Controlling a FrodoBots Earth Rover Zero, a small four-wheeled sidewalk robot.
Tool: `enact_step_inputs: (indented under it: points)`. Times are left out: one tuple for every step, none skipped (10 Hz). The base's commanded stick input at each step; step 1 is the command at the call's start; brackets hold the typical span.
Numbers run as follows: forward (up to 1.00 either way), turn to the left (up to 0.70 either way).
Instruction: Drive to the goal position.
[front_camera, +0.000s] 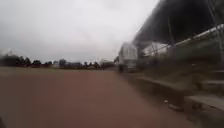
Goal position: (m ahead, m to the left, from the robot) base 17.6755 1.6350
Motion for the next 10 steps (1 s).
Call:
enact_step_inputs:
  points:
    - [1.0,0.0]
    - [1.0,0.0]
    - [1.0,0.0]
    - [1.0,0.0]
    - [1.0,0.0]
    - [1.0,0.0]
    - [1.0,0.0]
    - [1.0,0.0]
    - [1.0,0.0]
    - [1.0,0.0]
